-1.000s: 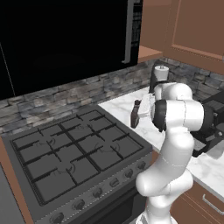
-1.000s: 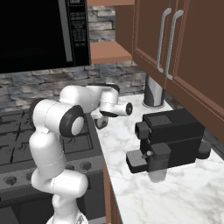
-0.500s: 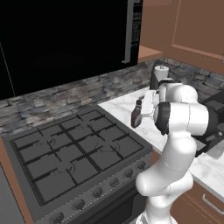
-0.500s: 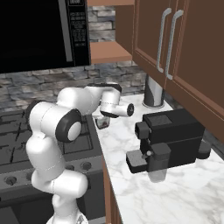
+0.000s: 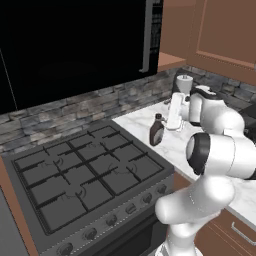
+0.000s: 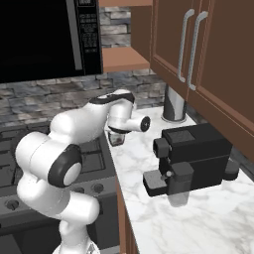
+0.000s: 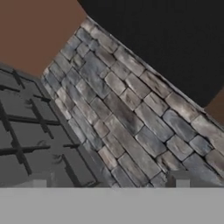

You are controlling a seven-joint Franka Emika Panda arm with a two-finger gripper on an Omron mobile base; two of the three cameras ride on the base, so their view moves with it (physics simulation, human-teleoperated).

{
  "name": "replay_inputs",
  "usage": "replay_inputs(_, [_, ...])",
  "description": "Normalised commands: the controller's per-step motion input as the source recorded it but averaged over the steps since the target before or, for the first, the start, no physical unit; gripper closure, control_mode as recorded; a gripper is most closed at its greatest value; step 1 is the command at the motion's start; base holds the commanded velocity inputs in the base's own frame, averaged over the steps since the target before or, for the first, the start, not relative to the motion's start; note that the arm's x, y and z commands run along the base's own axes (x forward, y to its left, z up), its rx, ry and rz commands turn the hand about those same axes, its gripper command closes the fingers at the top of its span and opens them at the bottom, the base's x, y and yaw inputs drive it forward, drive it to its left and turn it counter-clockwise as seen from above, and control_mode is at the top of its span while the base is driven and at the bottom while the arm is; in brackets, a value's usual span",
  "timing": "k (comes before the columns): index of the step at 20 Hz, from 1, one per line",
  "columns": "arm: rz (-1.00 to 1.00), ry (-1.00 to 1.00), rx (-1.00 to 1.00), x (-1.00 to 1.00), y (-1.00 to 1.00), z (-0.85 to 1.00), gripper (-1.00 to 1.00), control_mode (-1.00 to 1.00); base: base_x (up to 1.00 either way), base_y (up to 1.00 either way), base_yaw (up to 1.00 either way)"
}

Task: Take 2 condiments from the cabinet and move them on the counter near the stove.Make sure the condiments are lined up with each other, next to each other.

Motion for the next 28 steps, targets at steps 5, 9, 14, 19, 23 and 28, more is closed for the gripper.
replay_inputs(5, [-0.01,-0.09,-0.11,-0.55,0.55,0.37,-1.00,-1.00,0.00,0.00,0.00])
replay_inputs(9, [-0.07,0.05,-0.06,-0.66,0.65,0.16,-1.00,-1.00,0.00,0.00,0.00])
replay_inputs(14, [-0.12,0.20,0.00,-0.62,0.33,0.22,-1.00,-1.00,0.00,0.00,0.00])
replay_inputs(19, [-0.26,0.31,0.03,-0.71,0.02,0.42,-1.00,-1.00,0.00,0.00,0.00])
replay_inputs(23, [-0.35,0.40,0.12,-0.50,0.00,0.53,-1.00,-1.00,0.00,0.00,0.00])
replay_inputs(28, [-0.43,0.37,0.16,-0.50,0.00,0.37,-1.00,-1.00,0.00,0.00,0.00])
